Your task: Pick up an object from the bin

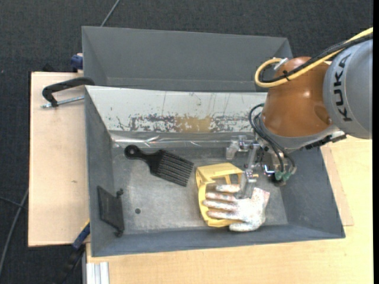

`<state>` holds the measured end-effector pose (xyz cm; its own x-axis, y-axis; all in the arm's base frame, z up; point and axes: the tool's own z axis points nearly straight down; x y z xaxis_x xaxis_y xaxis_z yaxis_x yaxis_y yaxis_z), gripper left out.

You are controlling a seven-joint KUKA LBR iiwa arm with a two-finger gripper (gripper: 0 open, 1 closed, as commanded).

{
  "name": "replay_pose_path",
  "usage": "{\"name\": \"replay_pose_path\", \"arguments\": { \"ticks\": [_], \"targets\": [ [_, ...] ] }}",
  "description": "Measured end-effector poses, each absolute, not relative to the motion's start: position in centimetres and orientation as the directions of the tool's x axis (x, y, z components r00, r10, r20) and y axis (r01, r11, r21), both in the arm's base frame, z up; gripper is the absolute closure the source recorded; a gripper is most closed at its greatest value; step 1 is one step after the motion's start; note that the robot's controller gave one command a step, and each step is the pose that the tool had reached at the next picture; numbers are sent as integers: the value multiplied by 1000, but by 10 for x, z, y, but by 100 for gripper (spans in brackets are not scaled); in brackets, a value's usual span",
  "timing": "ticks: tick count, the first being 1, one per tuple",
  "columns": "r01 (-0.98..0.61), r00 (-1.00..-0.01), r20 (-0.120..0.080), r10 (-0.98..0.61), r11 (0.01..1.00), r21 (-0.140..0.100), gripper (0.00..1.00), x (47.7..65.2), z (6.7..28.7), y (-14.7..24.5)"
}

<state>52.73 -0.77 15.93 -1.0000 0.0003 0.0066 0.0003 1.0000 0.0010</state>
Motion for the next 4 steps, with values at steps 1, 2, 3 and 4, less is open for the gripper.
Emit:
{"name": "replay_pose_path", "arguments": {
  "ticks": [1,2,3,4],
  "targets": [
    [0,-1000,-2,0,1000,1,0,529,164,-8],
    [279,-960,-4,279,960,2,0,541,118,3],
    [422,-906,5,422,906,0,0,542,82,8],
    [205,-979,-7,205,979,3,0,557,105,19]
  ]
}}
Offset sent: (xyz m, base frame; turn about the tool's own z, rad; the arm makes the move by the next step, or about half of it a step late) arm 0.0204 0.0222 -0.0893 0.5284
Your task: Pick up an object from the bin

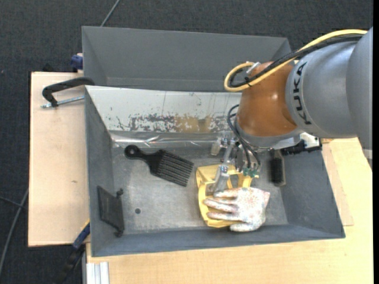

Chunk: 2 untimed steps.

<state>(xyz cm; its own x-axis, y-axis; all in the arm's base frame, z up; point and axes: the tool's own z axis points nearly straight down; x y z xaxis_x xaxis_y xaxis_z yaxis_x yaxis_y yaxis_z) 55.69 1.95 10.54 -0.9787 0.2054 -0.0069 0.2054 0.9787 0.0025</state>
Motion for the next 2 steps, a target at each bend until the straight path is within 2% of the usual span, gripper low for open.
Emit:
{"name": "replay_pose_path", "arguments": {
  "ticks": [1,2],
  "targets": [
    [341,-940,0,341,940,3,0,564,82,12],
    [72,-997,-29,73,997,9,100,552,79,3]
  ]
}}
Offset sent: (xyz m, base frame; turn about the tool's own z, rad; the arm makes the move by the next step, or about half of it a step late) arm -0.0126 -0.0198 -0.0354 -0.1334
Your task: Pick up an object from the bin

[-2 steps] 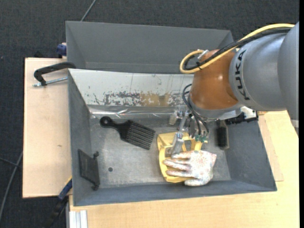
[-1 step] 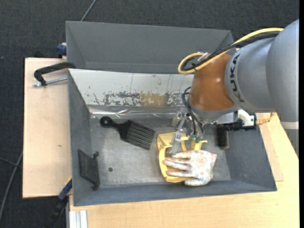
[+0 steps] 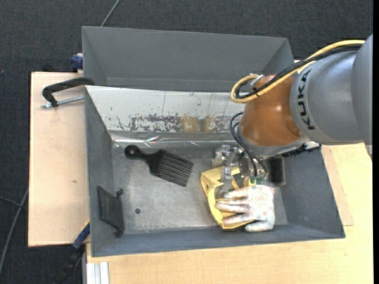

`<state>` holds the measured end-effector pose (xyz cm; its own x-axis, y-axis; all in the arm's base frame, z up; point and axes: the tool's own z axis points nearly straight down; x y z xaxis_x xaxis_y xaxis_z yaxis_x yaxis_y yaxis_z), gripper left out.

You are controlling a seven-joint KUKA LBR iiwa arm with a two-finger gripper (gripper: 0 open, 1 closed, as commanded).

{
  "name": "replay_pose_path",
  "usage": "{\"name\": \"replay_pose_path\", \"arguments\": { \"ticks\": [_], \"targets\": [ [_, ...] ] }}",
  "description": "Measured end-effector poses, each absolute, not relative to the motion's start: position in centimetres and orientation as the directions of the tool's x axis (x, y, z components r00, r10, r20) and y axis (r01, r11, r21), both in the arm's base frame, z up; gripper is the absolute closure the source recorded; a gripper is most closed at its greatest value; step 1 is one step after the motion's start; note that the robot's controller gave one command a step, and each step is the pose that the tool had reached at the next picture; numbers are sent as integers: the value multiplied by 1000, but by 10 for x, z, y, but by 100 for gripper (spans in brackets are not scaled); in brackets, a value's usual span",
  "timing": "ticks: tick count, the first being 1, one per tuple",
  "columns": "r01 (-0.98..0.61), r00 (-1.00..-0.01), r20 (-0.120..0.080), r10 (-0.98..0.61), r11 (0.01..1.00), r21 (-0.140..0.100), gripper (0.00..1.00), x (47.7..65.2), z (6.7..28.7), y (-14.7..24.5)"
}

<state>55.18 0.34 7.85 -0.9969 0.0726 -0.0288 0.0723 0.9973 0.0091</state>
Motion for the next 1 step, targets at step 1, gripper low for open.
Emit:
{"name": "replay_pose_path", "arguments": {
  "ticks": [1],
  "targets": [
    [72,-997,-29,73,997,9,100,552,79,3]
  ]
}}
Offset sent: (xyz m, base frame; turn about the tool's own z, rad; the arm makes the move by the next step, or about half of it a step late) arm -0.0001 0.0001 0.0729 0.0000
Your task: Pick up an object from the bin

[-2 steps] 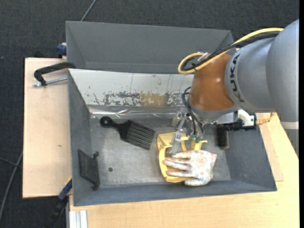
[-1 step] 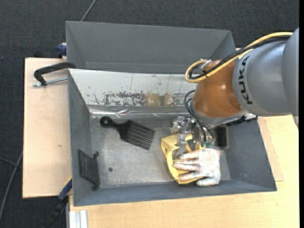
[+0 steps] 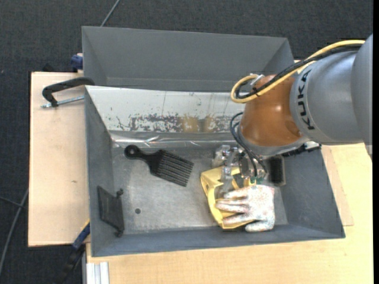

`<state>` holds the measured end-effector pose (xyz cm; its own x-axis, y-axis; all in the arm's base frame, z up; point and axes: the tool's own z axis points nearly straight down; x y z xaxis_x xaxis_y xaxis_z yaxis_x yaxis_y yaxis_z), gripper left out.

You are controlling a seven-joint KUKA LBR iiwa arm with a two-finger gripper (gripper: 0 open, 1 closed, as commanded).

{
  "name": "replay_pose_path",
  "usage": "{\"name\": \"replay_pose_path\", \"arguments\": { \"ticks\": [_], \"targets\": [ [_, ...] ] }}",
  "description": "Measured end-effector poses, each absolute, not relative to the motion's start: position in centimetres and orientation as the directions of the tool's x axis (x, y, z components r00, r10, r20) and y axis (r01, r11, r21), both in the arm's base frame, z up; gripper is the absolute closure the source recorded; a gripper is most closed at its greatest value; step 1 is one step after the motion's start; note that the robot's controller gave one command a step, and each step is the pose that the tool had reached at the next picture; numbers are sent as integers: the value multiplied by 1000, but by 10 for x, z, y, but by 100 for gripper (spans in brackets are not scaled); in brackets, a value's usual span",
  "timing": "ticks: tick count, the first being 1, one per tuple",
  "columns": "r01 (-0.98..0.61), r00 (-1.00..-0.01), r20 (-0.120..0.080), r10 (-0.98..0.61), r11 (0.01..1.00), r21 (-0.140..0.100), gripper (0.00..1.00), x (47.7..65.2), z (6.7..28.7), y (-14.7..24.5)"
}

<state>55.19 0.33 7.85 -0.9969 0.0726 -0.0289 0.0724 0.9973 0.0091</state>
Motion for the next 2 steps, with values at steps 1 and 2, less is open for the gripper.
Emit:
{"name": "replay_pose_path", "arguments": {
  "ticks": [1,2],
  "targets": [
    [72,-997,-20,72,997,7,100,548,88,3],
    [72,-997,-22,73,997,7,100,549,108,3]
  ]
}}
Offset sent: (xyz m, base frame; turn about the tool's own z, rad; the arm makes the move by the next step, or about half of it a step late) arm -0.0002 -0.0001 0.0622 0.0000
